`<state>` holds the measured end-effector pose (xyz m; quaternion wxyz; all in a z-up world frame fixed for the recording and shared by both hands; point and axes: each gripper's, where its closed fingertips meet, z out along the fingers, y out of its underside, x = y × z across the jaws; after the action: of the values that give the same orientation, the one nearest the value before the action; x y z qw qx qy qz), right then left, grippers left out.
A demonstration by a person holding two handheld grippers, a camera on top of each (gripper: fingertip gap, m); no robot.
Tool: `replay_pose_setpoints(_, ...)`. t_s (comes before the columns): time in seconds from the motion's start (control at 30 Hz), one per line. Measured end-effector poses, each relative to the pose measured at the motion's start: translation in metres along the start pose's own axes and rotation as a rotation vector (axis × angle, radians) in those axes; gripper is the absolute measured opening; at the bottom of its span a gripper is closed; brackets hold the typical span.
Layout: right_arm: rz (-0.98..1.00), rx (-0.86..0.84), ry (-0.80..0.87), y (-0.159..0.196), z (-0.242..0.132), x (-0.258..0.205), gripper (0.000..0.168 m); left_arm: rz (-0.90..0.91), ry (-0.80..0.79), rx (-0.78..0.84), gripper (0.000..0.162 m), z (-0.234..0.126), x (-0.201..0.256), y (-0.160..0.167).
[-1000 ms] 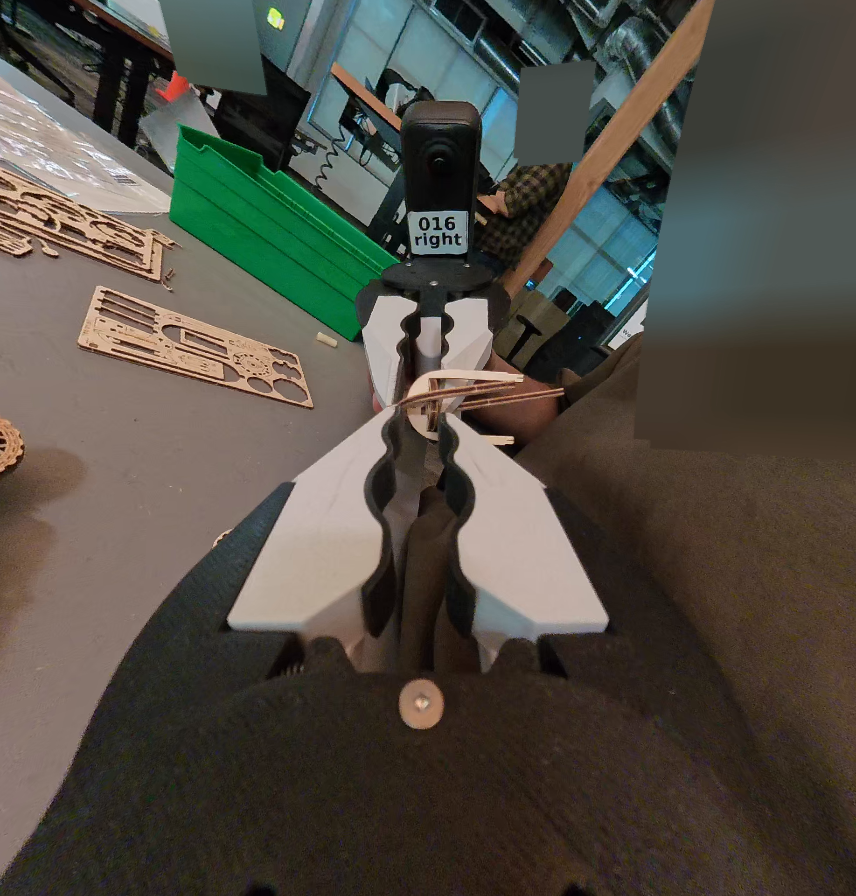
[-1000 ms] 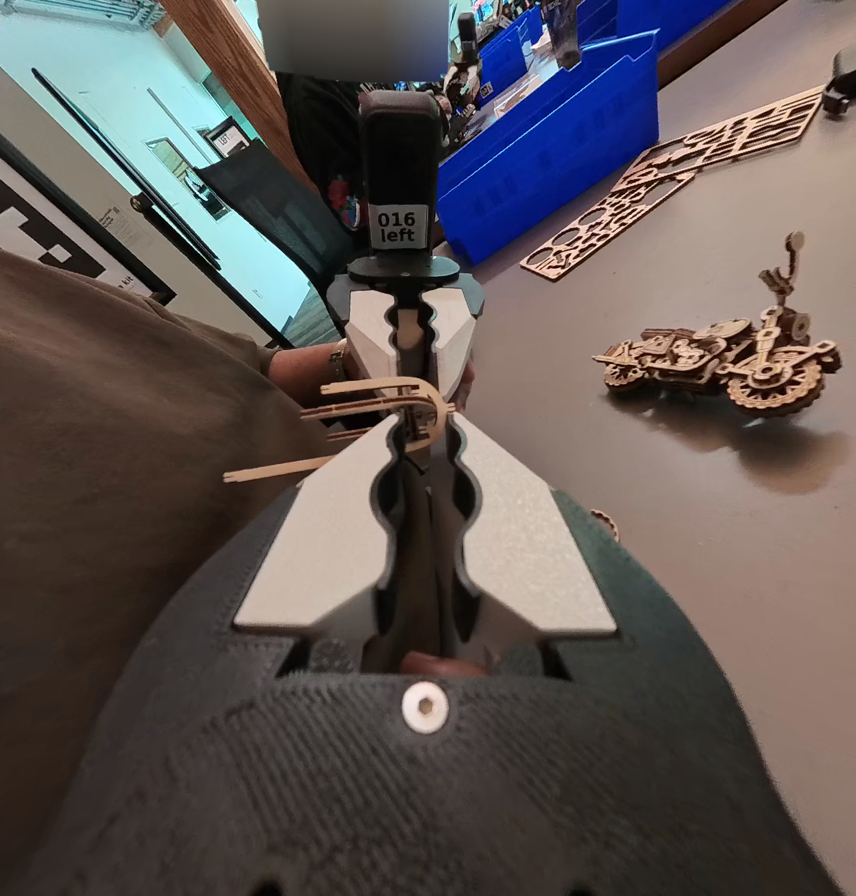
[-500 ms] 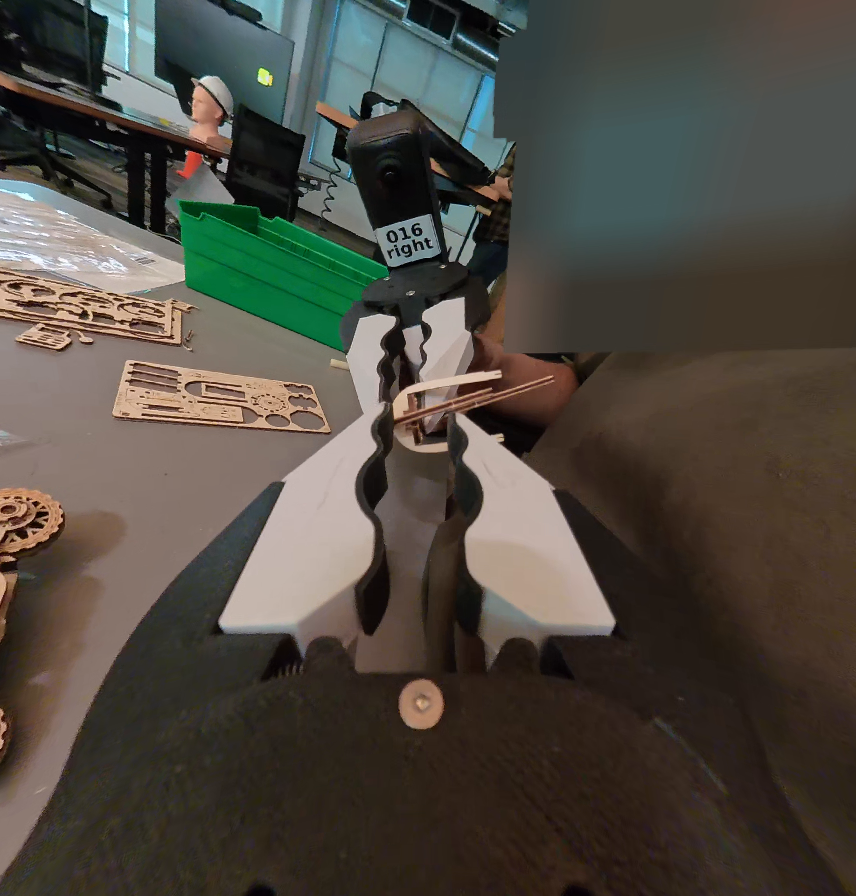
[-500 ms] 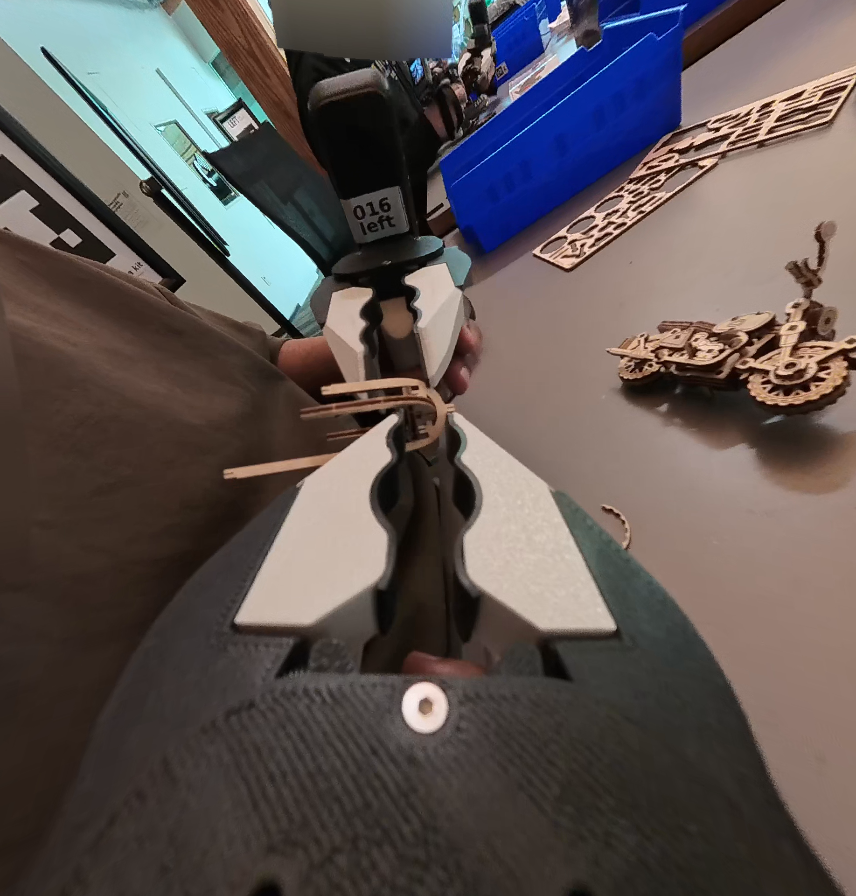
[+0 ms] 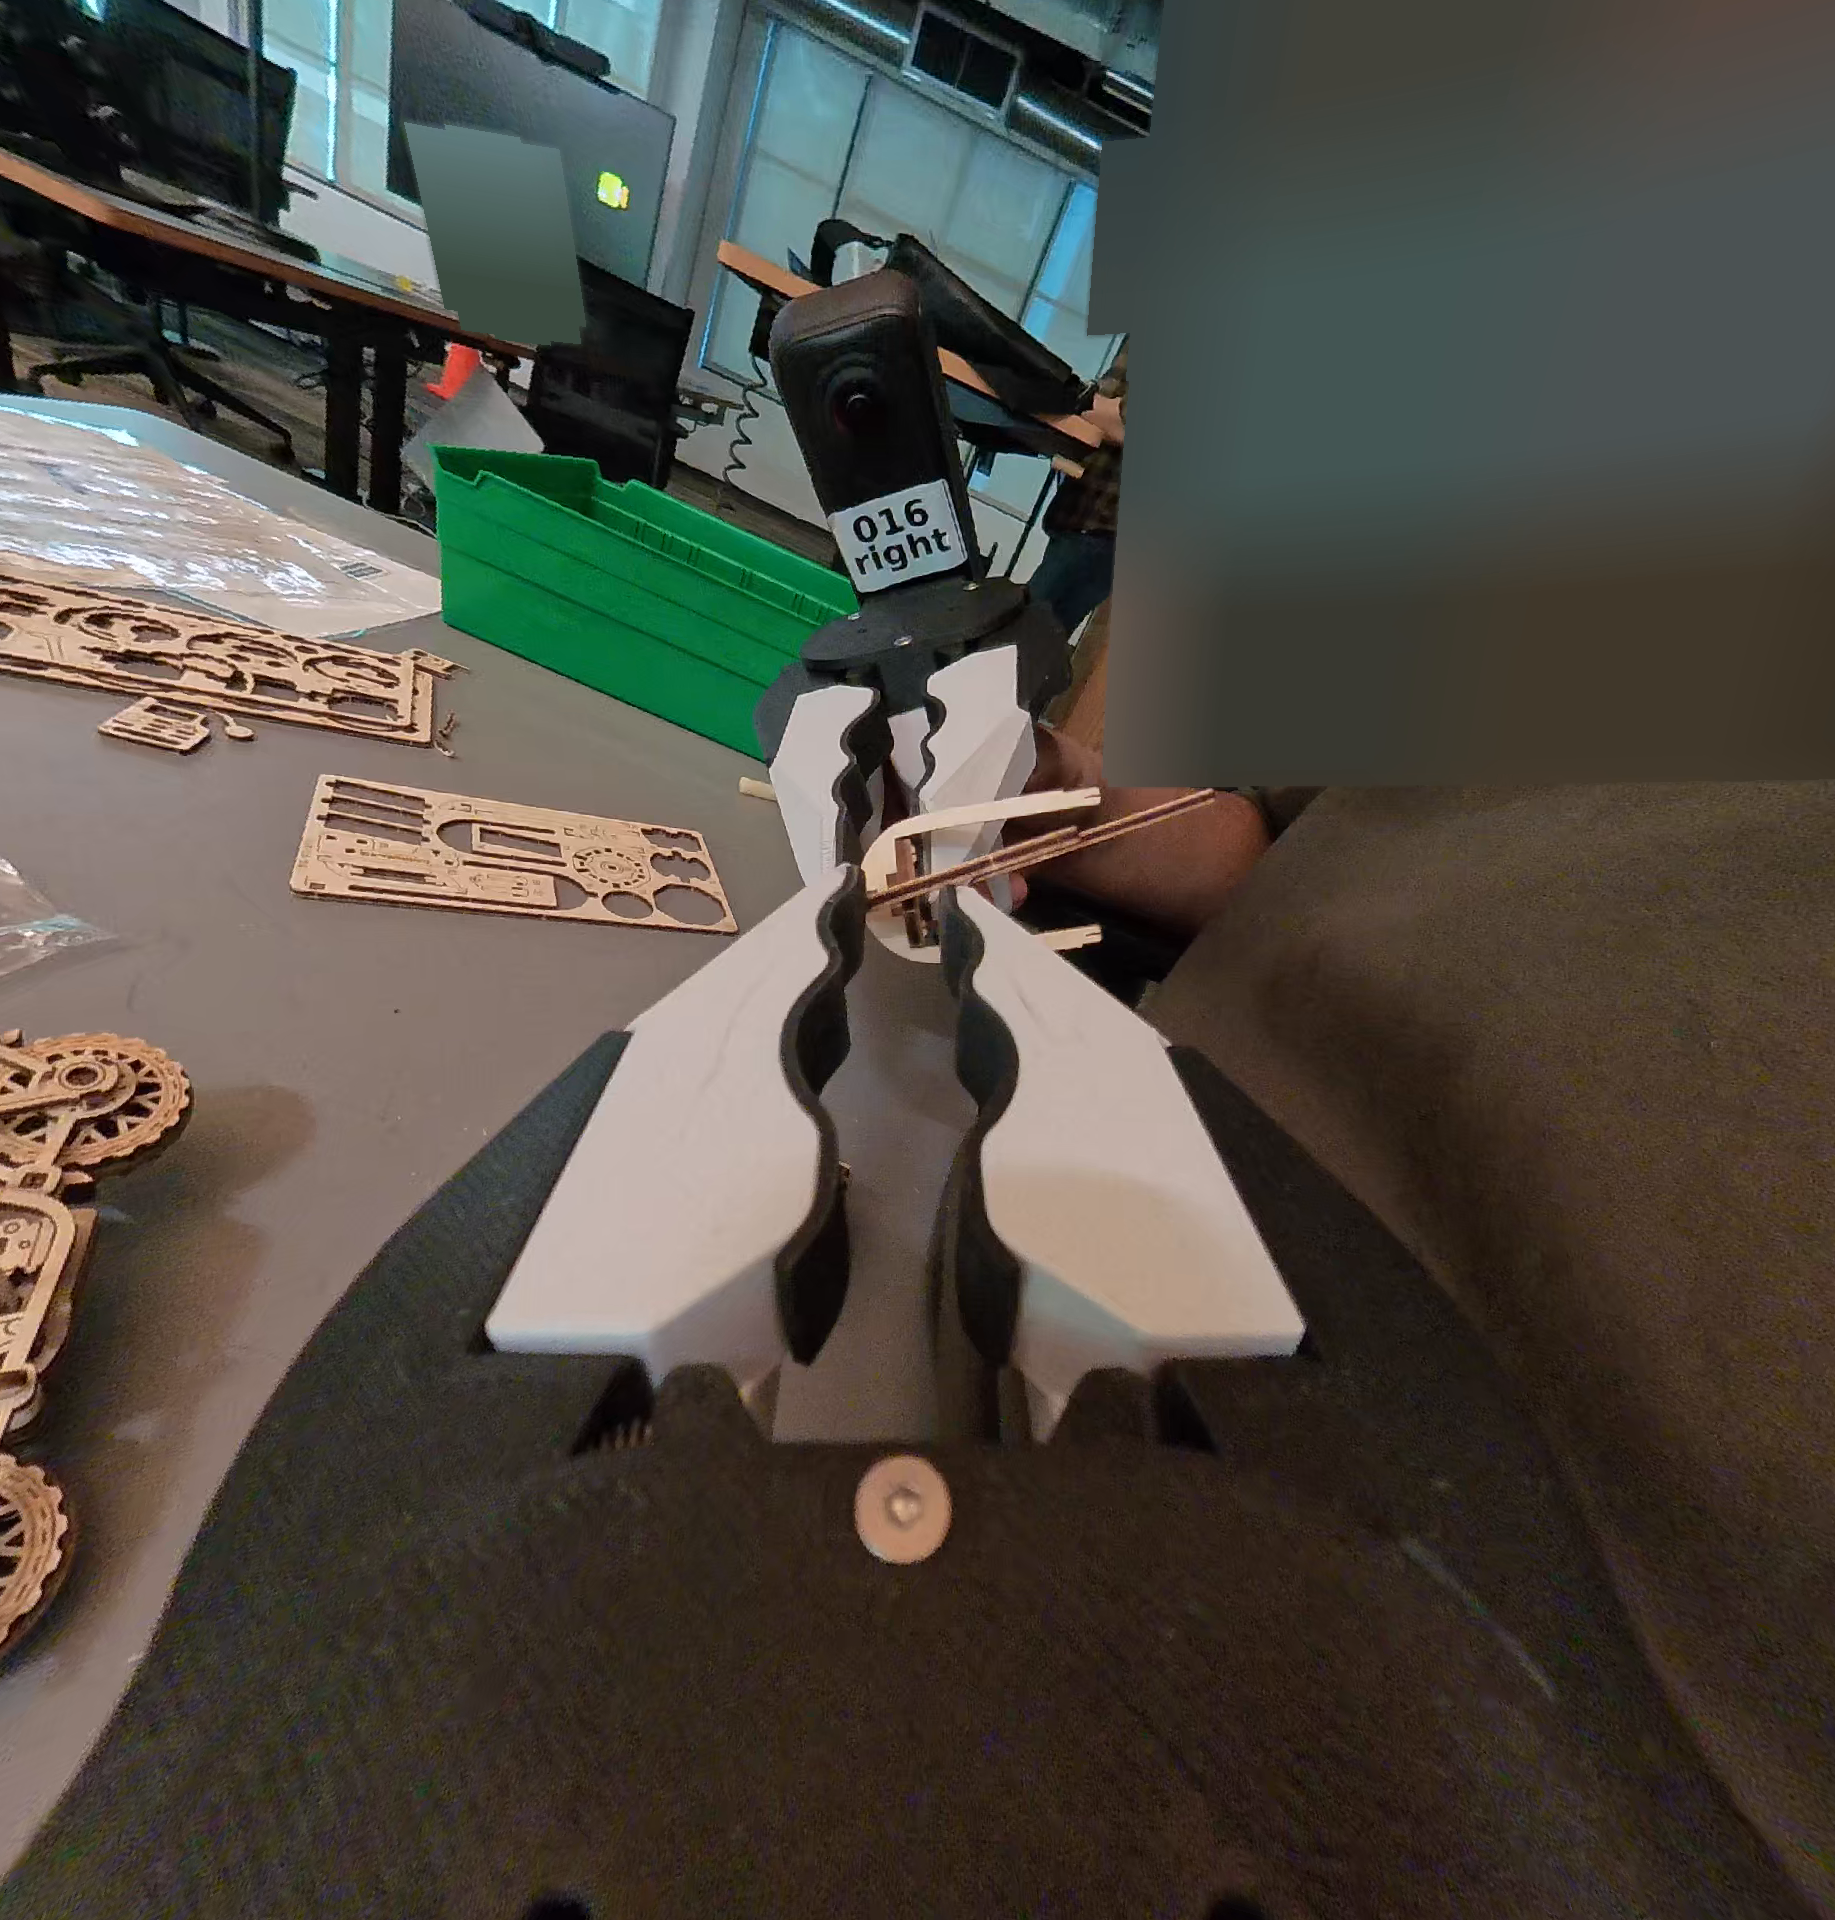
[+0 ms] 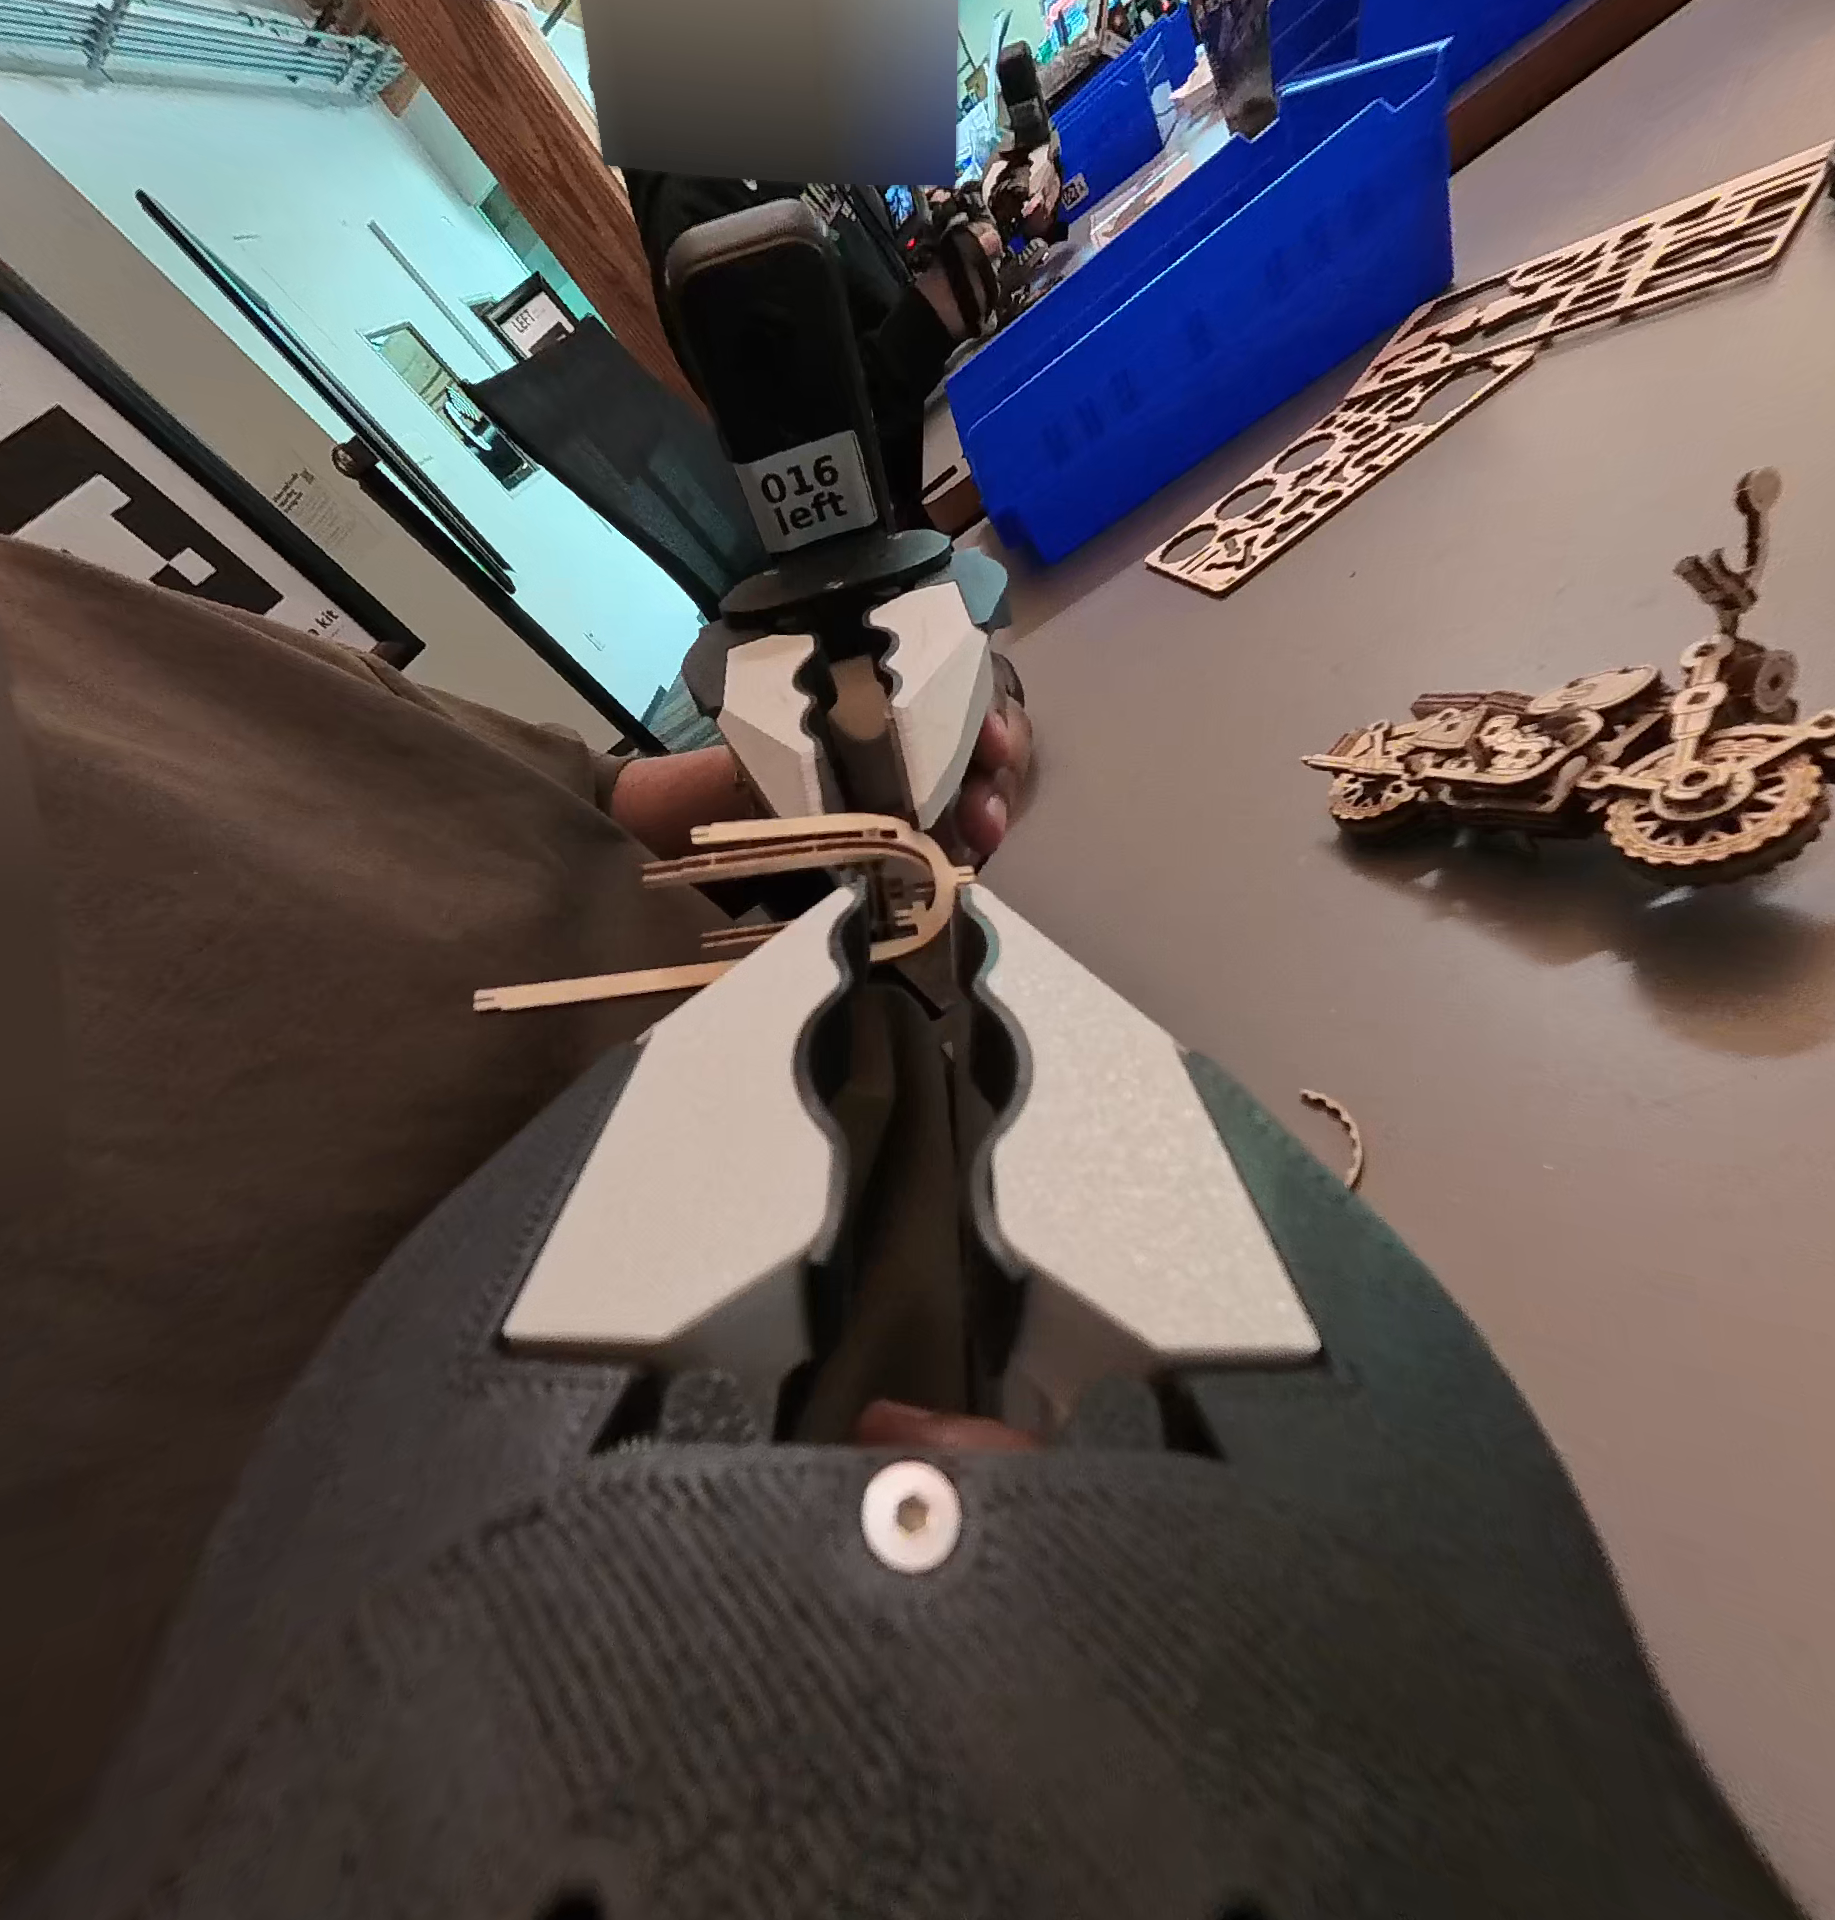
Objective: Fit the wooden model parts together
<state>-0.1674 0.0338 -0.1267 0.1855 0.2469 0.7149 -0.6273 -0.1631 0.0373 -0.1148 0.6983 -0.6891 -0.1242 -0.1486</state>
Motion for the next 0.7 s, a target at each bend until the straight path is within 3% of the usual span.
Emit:
replay_pose_setpoints(0.2,-0.046,0.010,0.000,-0.001,0.001,-0.003,0.013,0.025,0.004,0.012,0.011,-0.001,0.003,-0.002)
replay_pose_setpoints(0.47,-0.427,0.027,0.079,-0.002,-0.003,-0.010,0.014,0.057,-0.024,-0.017,0.022,0.002,0.002,0.003)
replay_pose_setpoints(0.7,-0.616,0.040,0.118,-0.001,0.001,-0.016,0.014,0.125,-0.002,-0.027,0.017,0.002,0.010,0.005)
